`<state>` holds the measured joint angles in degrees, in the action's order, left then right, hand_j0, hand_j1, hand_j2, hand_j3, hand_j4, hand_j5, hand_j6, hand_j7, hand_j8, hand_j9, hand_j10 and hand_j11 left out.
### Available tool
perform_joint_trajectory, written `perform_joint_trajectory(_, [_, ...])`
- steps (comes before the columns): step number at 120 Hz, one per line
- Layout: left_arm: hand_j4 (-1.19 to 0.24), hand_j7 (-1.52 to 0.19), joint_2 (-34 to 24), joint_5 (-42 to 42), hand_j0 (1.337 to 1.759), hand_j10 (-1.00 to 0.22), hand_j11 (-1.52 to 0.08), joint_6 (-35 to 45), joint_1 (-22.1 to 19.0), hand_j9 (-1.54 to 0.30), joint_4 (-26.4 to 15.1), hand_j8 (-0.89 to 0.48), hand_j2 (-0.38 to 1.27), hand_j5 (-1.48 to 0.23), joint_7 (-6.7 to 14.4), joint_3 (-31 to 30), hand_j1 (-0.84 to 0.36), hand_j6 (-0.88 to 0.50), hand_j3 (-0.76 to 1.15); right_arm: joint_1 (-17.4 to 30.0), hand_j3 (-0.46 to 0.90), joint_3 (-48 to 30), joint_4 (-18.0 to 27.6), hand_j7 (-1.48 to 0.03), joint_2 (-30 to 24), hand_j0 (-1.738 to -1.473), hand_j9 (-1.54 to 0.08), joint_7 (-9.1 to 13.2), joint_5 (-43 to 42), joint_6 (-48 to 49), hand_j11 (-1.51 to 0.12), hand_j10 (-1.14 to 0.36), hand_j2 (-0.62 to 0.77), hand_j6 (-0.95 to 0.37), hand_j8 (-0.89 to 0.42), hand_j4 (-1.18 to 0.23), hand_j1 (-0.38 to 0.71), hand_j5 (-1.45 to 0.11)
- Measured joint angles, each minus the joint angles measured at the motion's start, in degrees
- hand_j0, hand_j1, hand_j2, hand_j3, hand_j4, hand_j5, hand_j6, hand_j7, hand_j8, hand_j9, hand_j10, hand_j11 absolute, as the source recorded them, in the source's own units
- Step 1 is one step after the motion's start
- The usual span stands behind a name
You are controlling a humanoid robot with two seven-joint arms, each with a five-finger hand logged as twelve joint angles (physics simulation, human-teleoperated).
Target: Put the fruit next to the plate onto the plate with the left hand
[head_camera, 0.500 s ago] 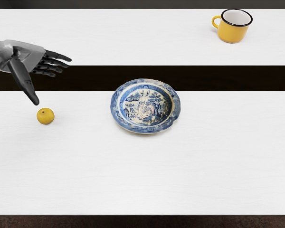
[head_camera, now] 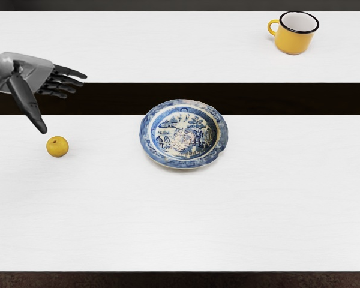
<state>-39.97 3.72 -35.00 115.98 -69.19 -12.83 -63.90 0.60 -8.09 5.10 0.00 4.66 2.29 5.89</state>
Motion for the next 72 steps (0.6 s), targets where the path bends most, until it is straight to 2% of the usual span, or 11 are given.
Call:
perform_joint_trajectory(52, [-0.02, -0.03, 1.1, -0.6, 1.658, -0.02, -0.03, 0.0, -0.1, -0.03, 1.6, -0.02, 0.0, -0.03, 0.2, -1.4, 0.32, -0.03, 0.0, 0.0, 0.0, 0.0, 0.0, 0.0, 0.0, -1.658, 0.0, 0.0, 0.0, 0.0, 0.0, 0.0, 0.0, 0.0, 0.0, 0.0, -0.35, 0.0])
perform_joint_trajectory(64, [-0.03, -0.03, 3.1, -1.7, 1.658, -0.02, -0.03, 0.0, 2.0, -0.03, 1.4, -0.03, 0.01, -0.03, 1.0, -2.1, 0.32, -0.03, 0.0, 0.0, 0.0, 0.0, 0.0, 0.0, 0.0, -1.658, 0.0, 0.0, 0.0, 0.0, 0.0, 0.0, 0.0, 0.0, 0.0, 0.0, -0.35, 0.0])
perform_joint_trajectory(72, [-0.03, -0.03, 4.8, -1.9, 1.658, -0.02, -0.03, 0.0, 4.2, -0.03, -0.4, -0.03, 0.01, -0.03, 1.3, -3.5, 0.32, -0.03, 0.0, 0.0, 0.0, 0.0, 0.0, 0.0, 0.0, -1.658, 0.0, 0.0, 0.0, 0.0, 0.0, 0.0, 0.0, 0.0, 0.0, 0.0, -0.35, 0.0])
